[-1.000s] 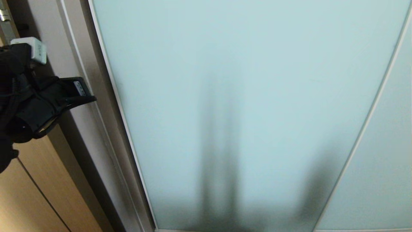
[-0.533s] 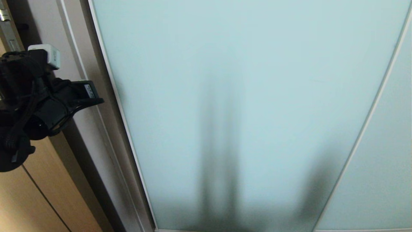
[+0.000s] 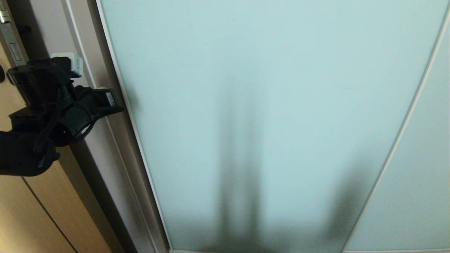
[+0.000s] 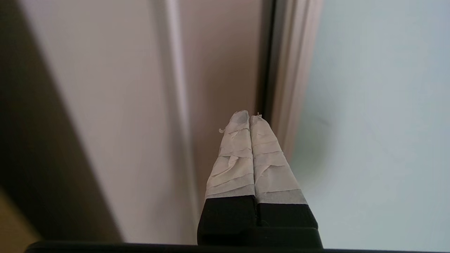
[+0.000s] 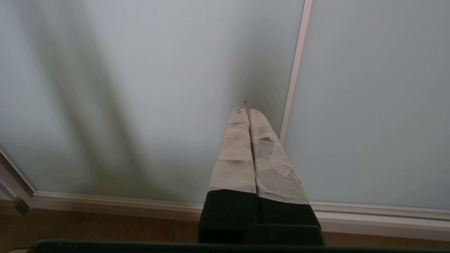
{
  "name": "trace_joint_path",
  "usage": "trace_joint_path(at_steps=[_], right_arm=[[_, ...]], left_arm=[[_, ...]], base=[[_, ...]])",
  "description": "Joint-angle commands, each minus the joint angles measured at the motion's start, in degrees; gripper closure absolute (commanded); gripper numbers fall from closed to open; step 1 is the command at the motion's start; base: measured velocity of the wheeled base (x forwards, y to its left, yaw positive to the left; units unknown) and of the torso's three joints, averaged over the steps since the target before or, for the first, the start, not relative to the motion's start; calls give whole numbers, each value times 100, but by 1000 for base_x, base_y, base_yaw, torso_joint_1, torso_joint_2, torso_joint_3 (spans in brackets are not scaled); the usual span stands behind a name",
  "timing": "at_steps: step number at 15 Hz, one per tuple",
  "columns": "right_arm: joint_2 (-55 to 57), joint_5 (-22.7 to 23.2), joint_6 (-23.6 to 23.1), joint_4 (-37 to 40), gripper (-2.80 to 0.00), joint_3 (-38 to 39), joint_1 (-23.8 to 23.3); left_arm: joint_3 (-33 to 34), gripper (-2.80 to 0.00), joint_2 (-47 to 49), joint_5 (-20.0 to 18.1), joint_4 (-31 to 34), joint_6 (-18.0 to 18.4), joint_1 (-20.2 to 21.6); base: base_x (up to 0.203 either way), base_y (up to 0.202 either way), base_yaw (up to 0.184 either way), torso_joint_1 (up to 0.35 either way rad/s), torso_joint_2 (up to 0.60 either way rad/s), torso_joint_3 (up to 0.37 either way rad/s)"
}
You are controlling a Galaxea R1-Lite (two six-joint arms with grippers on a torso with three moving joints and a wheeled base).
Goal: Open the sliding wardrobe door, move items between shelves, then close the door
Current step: Open the door
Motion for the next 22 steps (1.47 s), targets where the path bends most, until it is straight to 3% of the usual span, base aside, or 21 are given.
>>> trace_joint_path(at_steps=[1,17,22], right_arm=[[7,1,1,-5,0,9,1],[7,1,1,-5,0,9,1],[7,1,10,-5,0,9,1]], left_arm=[[-64,0,270,9,-170,-9,-121],[-924,0,1149,78,-391,176,-216],[-966,0,1259,61,-395,168,-572]], base=[[0,0,0,0,0,0],[0,0,0,0,0,0],[0,0,0,0,0,0]])
